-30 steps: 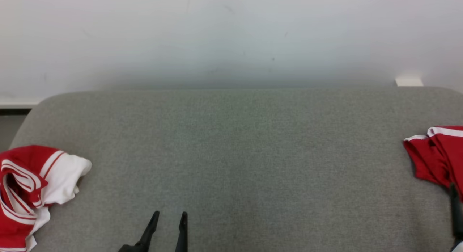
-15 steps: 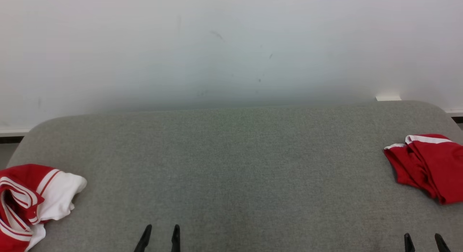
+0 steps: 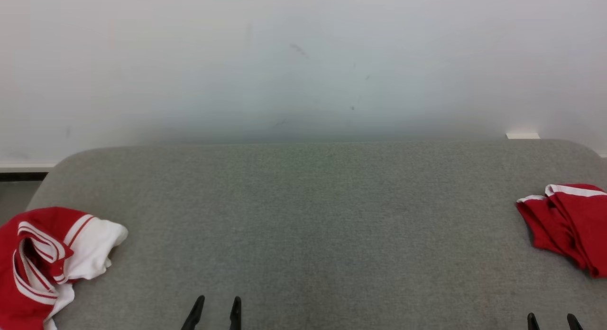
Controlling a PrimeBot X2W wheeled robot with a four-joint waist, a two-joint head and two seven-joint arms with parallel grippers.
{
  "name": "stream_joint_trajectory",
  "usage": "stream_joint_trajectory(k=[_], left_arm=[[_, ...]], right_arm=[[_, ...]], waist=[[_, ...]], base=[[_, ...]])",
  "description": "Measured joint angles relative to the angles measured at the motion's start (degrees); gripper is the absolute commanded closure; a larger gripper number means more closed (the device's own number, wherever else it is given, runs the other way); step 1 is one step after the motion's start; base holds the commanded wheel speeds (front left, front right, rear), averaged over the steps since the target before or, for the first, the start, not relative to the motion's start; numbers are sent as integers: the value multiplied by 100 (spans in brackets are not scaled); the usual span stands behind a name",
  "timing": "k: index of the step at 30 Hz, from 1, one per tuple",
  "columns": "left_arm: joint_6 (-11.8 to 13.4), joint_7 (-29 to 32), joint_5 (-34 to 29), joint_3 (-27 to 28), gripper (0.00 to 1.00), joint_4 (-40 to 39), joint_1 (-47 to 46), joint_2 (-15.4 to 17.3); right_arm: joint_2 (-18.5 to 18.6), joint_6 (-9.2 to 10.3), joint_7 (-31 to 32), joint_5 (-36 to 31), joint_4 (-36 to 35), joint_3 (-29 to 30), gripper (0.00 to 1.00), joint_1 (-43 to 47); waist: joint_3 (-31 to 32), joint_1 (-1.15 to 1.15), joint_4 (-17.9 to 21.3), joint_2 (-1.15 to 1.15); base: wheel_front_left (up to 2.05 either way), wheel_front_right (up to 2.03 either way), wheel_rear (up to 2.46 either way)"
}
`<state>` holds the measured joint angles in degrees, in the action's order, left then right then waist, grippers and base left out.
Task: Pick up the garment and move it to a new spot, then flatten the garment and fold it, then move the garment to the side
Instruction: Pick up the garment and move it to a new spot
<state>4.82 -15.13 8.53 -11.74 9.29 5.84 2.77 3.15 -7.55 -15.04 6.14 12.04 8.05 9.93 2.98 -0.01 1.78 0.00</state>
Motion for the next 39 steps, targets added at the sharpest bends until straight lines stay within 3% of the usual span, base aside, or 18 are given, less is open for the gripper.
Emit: stream_joint_trajectory(k=[7,16,22,29,34,39], left_arm=[[-18,0,-32,-29,0,14,-65,-1],[59,1,-27,121,0,-25,183,1],[78,0,5,216,0,-118,283,0],[66,0,87,612,0,-396,-56,1],[19,0,33,1146,0,-466,-1028,16],[36,0,-36,1492,0,149,-2179,135]], right_arm=[[-7,0,-1,42,14,-163,0,118],[-18,0,-1,77,56,-606,0,108],[-5,0,-1,92,90,-834,0,14],[122,-1,-1,92,45,-909,0,-54],[550,0,-3,52,-84,-818,0,-403],[1003,0,-11,49,-250,-632,0,-725]], waist=[[1,0,-535,0],[41,1,-1849,0],[72,0,-2436,0],[-191,0,-2497,0],[-725,1,-2414,0],[-1418,2,-2320,0]], base=[[0,0,0],[0,0,0],[0,0,0],[0,0,0],[0,0,0],[0,0,0]])
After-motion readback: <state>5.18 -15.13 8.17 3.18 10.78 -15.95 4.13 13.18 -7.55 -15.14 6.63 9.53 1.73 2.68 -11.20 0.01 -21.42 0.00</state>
